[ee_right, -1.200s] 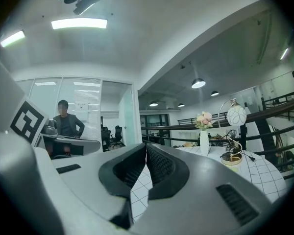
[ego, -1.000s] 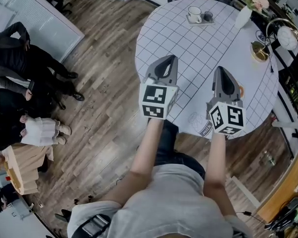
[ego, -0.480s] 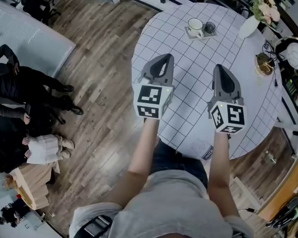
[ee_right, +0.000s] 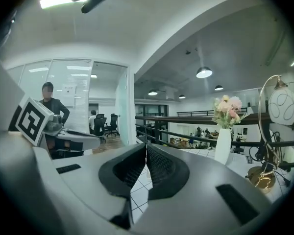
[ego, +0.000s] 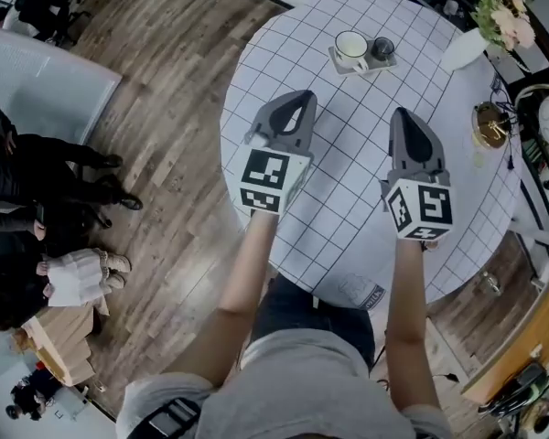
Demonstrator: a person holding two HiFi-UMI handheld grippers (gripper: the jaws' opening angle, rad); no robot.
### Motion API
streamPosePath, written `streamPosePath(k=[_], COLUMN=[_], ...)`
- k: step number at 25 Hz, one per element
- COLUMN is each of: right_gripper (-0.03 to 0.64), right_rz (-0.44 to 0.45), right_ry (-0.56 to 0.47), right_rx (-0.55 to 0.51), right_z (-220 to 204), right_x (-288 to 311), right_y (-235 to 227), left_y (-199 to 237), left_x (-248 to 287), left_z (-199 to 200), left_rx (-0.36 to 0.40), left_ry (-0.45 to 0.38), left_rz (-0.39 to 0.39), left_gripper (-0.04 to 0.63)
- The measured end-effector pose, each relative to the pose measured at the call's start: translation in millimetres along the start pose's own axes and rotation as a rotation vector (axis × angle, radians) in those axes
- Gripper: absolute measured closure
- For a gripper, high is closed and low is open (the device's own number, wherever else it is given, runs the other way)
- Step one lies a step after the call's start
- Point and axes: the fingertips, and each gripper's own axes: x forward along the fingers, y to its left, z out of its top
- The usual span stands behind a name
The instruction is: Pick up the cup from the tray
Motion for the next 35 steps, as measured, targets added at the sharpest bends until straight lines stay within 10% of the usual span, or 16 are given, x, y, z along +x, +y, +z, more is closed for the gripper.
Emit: streamPosePath(k=[13,17,30,35], right_gripper=[0.607,0.607,0.604,0.506], right_rz=[0.107,0.116,0.17,0.186], right_ry=[0.15,0.187,0.248,0.271], right_rx=[-0.108,-0.082,-0.08,-0.082], right_z=[-57.8,-78.2,-117.1,-129.1], right_x=[98.0,121.3,165.4,175.6], right_y=[-24.6,-31.4,-34.4,-36.2], left_y=[25.8,35.2,57.3,61.3], left_x=[82.4,104.8,159.9,173.6], left_z=[-31.1,-40.0,-82.1,-93.1], left_rx=[0.032,0.11,0.135,0.147], left_ry=[0.035,0.073,0.178,0.209], left_rz=[-0.144,-0.182,-0.364,-0.44], left_gripper=[0.584,0.47,0.39,0.357])
